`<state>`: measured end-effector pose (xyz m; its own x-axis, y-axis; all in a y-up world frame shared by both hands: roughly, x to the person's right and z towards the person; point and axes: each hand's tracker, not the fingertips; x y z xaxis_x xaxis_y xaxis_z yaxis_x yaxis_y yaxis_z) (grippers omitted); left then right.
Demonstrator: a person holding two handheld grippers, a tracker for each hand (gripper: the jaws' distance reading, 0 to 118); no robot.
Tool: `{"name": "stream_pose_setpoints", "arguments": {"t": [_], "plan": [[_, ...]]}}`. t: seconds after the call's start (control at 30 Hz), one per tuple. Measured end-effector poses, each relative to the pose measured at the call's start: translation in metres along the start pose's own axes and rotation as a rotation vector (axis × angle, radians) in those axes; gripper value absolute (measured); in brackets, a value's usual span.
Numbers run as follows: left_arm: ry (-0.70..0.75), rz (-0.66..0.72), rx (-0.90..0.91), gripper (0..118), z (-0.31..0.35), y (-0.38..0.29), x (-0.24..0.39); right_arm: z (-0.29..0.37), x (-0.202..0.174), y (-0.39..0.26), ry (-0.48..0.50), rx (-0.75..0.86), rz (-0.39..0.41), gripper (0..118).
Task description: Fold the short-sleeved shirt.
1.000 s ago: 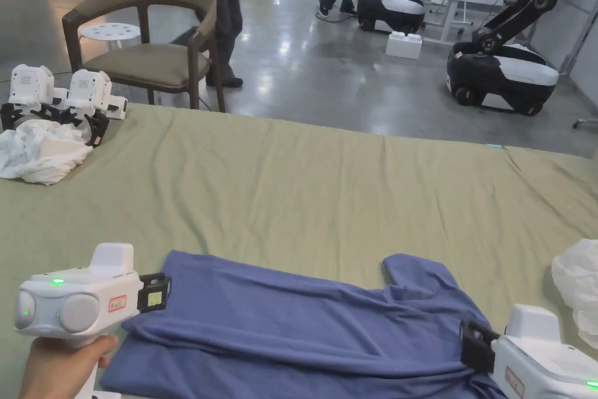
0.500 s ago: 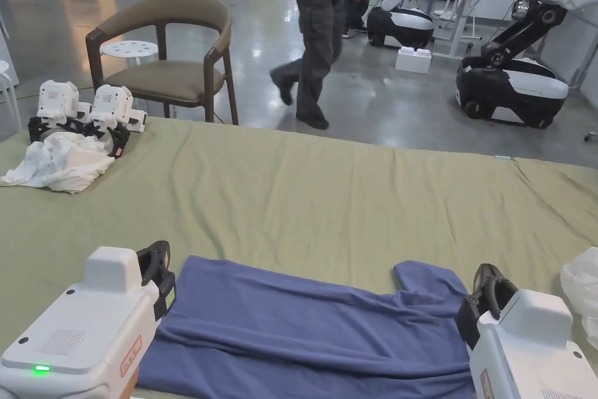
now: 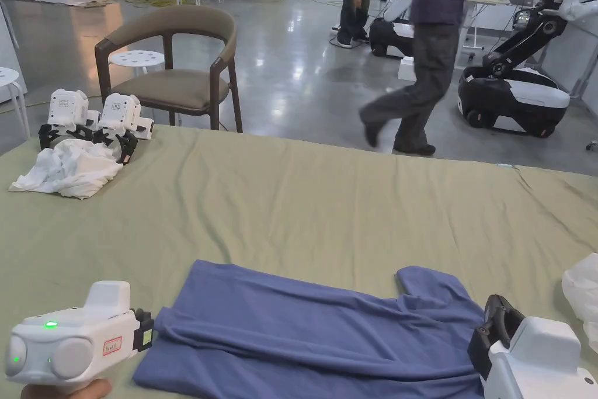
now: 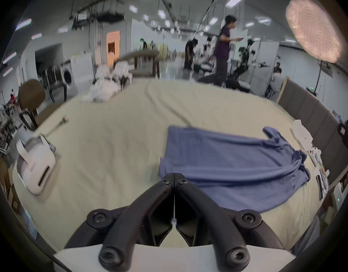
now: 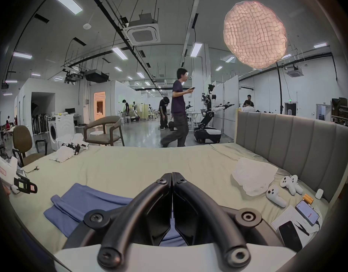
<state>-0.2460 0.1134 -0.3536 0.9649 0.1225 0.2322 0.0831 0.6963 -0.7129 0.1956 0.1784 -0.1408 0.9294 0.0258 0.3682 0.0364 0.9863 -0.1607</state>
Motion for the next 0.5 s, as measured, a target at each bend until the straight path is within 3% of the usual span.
{"name": "stream_pose_setpoints", "arguments": {"t": [0.03, 0.17, 0.2, 0.37, 0.43, 0.5], "plan": [[0.010, 0.012, -0.040, 6, -0.009, 0.000, -0.004, 0.000, 0.002, -0.002, -0.001, -0.009, 0.003, 0], [-0.004, 0.016, -0.201, 65, -0.039, -0.002, -0.005, -0.001, 0.010, -0.011, -0.013, -0.049, 0.013, 0], [0.008, 0.010, -0.229, 72, -0.046, -0.003, -0.004, -0.001, 0.012, -0.013, -0.018, -0.058, 0.014, 0], [0.068, -0.024, -0.415, 72, -0.079, -0.022, 0.005, 0.001, 0.027, -0.026, -0.043, -0.119, 0.006, 0], [0.099, -0.079, -0.328, 70, -0.073, -0.027, 0.014, 0.001, 0.035, -0.030, -0.052, -0.146, 0.005, 0], [0.087, -0.111, -0.328, 52, -0.069, -0.028, 0.026, 0.002, 0.045, -0.033, -0.062, -0.179, 0.005, 0]]}}
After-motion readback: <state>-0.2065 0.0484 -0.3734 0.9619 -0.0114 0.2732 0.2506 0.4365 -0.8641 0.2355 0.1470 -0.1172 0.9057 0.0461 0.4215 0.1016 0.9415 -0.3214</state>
